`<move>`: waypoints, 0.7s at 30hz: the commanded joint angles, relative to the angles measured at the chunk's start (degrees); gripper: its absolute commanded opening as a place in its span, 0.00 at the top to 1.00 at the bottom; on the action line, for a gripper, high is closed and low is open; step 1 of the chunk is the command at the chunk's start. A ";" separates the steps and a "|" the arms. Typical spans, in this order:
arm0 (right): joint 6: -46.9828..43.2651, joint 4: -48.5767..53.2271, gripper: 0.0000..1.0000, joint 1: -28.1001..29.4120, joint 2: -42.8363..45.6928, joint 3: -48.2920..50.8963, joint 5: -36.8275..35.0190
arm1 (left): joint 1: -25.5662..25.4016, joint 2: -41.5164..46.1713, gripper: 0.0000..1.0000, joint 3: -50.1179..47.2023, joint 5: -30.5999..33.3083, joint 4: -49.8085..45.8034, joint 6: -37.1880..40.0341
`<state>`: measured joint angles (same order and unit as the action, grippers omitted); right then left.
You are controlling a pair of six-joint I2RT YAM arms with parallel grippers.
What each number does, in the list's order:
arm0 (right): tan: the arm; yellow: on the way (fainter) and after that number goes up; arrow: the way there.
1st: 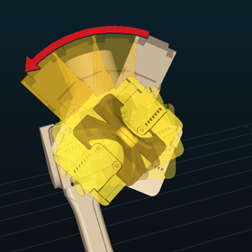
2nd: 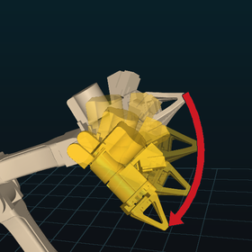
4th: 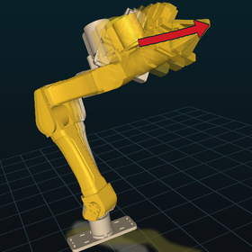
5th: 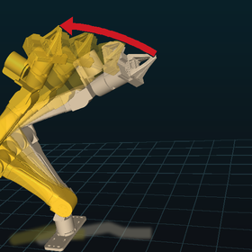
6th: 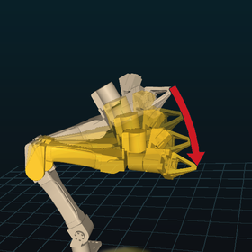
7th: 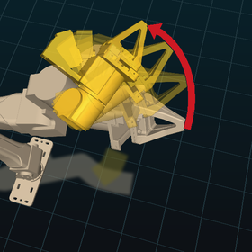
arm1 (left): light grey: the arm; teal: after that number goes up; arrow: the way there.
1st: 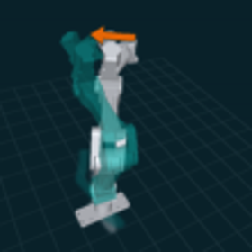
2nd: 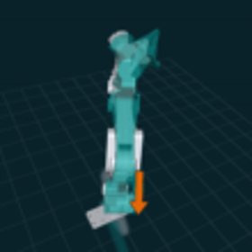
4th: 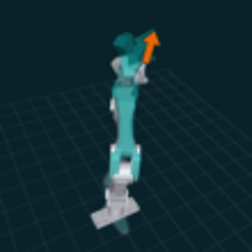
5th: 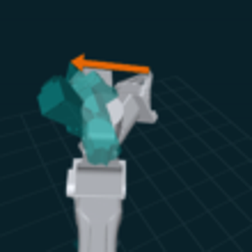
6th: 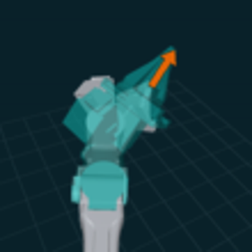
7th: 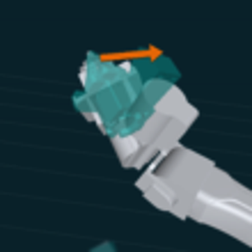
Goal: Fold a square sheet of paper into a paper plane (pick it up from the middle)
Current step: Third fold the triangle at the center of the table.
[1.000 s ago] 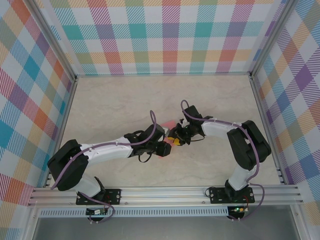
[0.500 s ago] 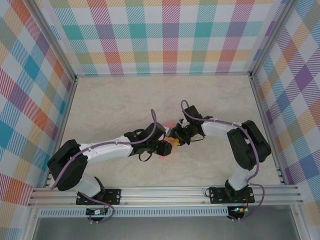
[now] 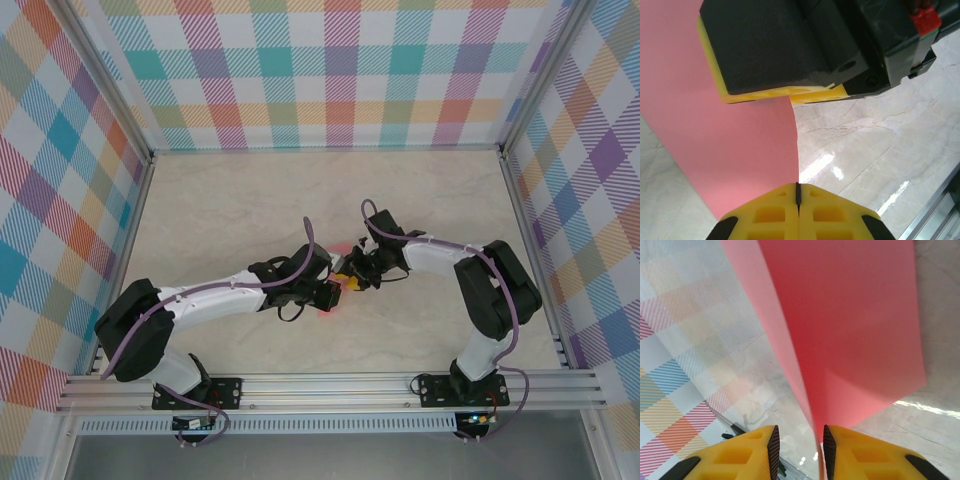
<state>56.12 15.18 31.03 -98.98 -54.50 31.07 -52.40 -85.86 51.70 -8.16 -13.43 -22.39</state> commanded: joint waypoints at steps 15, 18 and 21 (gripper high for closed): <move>-9.12 12.09 0.69 -0.17 5.08 -7.05 -10.29 | 2.57 -1.68 1.00 2.84 0.63 -4.15 1.64; -10.40 11.84 0.77 -0.13 2.68 -9.47 -8.01 | 3.05 -1.98 1.00 3.19 0.17 -4.70 1.99; -11.16 11.91 0.81 -0.13 0.62 -11.39 -7.67 | 3.27 -2.26 1.00 3.55 0.28 -5.20 2.23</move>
<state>47.07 26.94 30.96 -96.25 -63.57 21.74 -49.98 -87.50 53.34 -7.05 -16.75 -21.37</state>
